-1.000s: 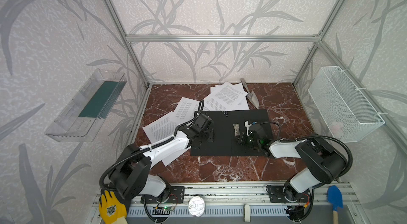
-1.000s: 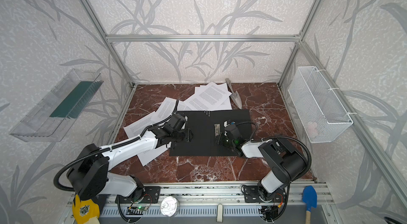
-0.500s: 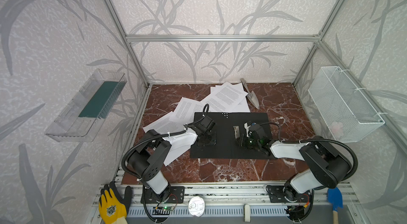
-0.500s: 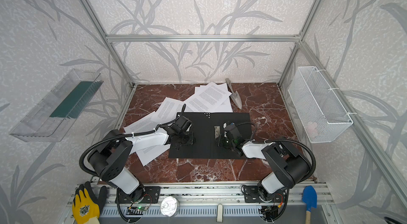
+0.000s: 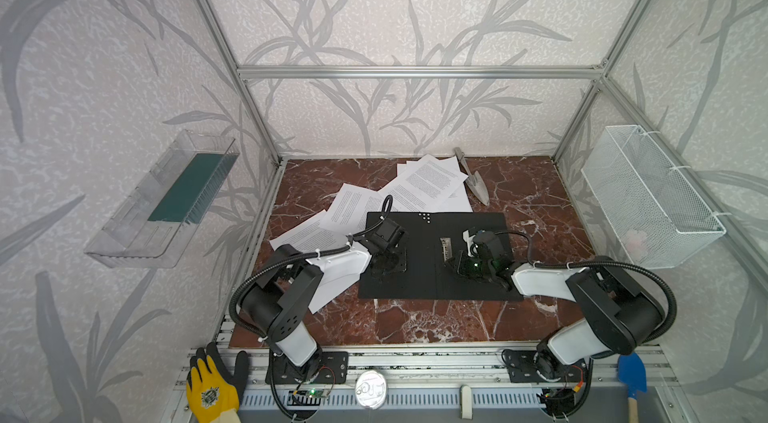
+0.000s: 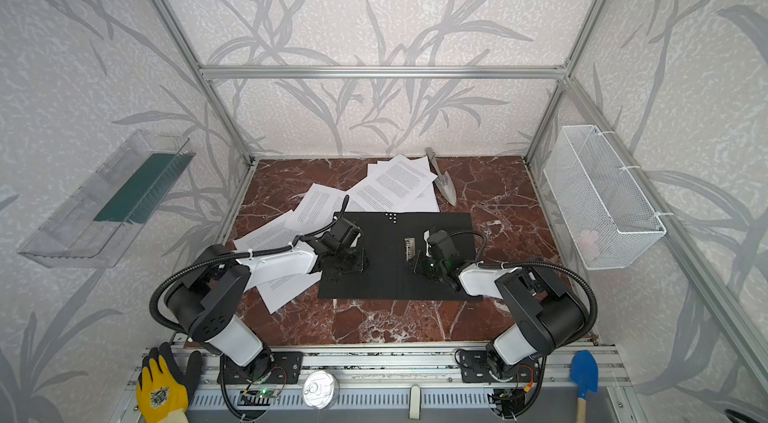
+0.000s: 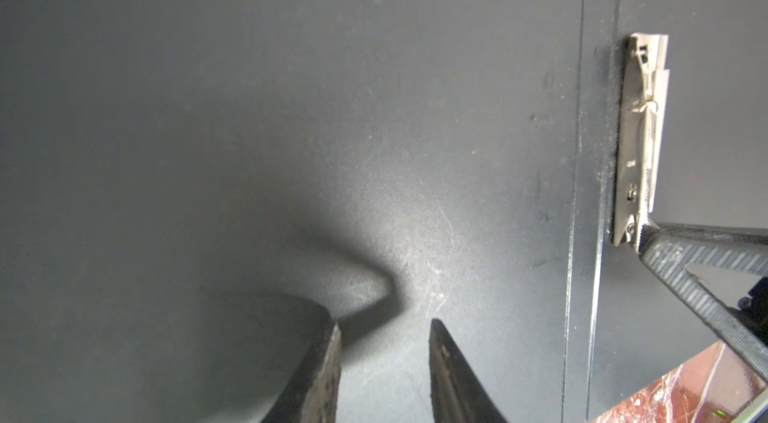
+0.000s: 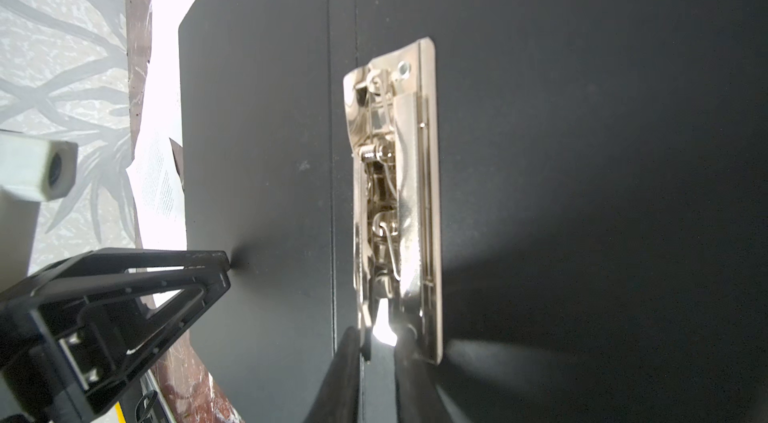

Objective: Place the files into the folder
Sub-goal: 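Lower the left gripper onto the folder beside the clip while the right gripper holds it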

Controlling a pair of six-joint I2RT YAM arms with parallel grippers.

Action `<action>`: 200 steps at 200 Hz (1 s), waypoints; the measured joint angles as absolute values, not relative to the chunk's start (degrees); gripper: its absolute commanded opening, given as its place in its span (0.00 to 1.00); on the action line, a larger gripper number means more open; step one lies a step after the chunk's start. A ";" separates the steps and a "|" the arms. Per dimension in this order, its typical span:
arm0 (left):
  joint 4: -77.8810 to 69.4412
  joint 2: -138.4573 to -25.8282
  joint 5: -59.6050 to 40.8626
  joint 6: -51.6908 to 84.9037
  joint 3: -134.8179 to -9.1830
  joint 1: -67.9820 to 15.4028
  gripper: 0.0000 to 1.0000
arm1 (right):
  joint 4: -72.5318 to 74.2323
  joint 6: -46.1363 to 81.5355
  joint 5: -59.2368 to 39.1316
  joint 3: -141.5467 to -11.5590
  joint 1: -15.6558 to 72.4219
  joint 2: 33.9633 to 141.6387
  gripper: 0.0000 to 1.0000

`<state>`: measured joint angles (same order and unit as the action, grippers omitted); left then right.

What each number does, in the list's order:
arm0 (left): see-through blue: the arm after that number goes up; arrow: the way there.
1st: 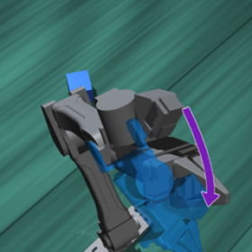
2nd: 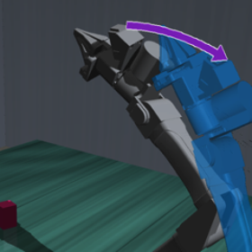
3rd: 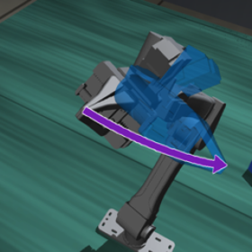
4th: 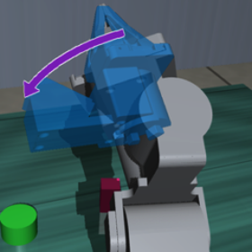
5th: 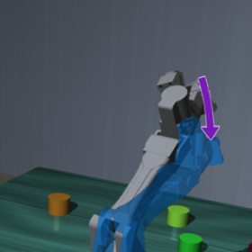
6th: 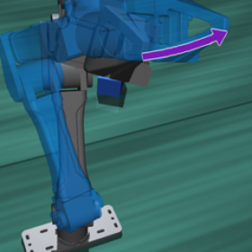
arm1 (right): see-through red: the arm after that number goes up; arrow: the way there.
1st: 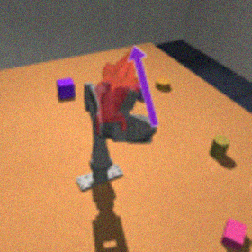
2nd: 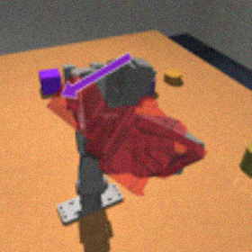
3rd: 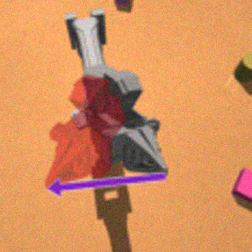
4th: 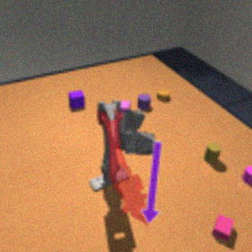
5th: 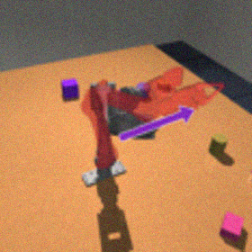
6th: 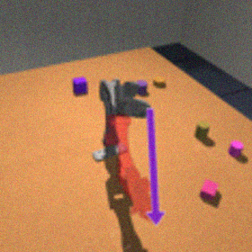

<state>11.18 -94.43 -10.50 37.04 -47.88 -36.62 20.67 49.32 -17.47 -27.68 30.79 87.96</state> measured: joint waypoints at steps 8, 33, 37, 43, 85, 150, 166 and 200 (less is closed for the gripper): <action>11.05 -94.45 -10.50 37.01 -47.88 -36.62 0.38 | 20.67 49.32 -17.58 -27.68 30.72 87.99 0.17; 10.68 -94.56 -10.48 37.01 -47.86 -36.62 0.38 | 20.71 49.47 -18.04 -27.99 30.57 88.27 0.15; 10.63 -94.56 -10.48 36.99 -47.86 -36.62 0.38 | 20.71 49.45 -18.06 -28.05 30.55 88.36 0.15; 10.59 -94.59 -10.48 36.99 -47.86 -36.62 0.38 | 20.73 49.47 -18.11 -28.16 30.46 88.49 0.14; 10.39 -94.65 -10.44 37.01 -47.86 -36.60 0.38 | 21.19 49.56 -18.59 -28.86 30.28 89.43 0.05; 11.27 -95.04 -7.33 36.97 -48.38 -36.60 0.33 | 21.71 48.01 -18.48 -28.75 30.04 89.47 0.00; 11.55 -95.35 -6.55 36.97 -48.73 -36.58 0.32 | 22.92 47.37 -18.33 -28.71 30.04 90.00 0.00; 12.40 -96.29 -4.69 36.95 -49.69 -36.45 0.29 | 25.63 45.84 -17.76 -27.88 30.02 91.00 0.00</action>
